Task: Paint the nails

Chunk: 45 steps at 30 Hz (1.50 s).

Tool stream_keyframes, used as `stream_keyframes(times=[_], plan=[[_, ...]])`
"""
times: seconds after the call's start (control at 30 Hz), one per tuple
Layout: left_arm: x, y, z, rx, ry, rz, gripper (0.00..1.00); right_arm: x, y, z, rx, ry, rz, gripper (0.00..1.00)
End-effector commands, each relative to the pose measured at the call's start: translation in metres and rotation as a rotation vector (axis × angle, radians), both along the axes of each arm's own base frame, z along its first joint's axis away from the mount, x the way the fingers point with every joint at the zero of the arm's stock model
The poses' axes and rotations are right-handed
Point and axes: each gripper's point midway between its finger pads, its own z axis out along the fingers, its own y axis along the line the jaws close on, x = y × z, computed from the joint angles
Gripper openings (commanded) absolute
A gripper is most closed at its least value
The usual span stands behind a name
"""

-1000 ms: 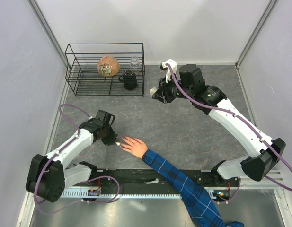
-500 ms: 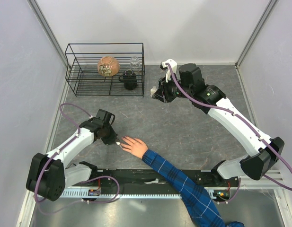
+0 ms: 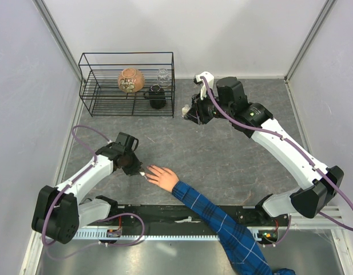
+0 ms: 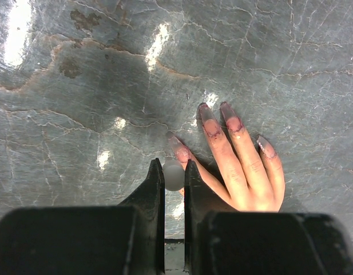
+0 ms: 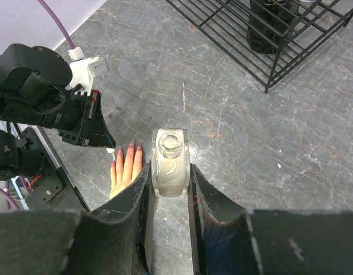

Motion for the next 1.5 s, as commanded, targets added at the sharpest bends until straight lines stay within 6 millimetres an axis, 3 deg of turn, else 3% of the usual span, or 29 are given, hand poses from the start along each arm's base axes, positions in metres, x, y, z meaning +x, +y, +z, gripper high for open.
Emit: stream_keyframes(times=[0.0, 0.17, 0.33, 0.8, 1.47], plan=[[0.008, 0.003, 0.008, 0.007, -0.045, -0.002, 0.02, 0.002, 0.004, 0.024, 0.053, -0.056, 0.011, 0.0], [0.01, 0.0, 0.037, -0.012, -0.09, -0.023, 0.02, 0.0, 0.004, 0.028, 0.062, -0.058, 0.015, 0.0], [0.008, 0.001, 0.05, -0.005, -0.097, -0.051, 0.02, -0.003, 0.003, 0.028, 0.064, -0.059, 0.021, 0.0], [0.002, -0.006, 0.024, -0.036, -0.022, -0.064, 0.02, 0.0, 0.004, 0.032, 0.071, -0.066, 0.02, 0.0], [-0.002, -0.007, 0.009, -0.044, 0.001, -0.049, 0.02, 0.0, 0.004, 0.027, 0.062, -0.058, 0.018, 0.0]])
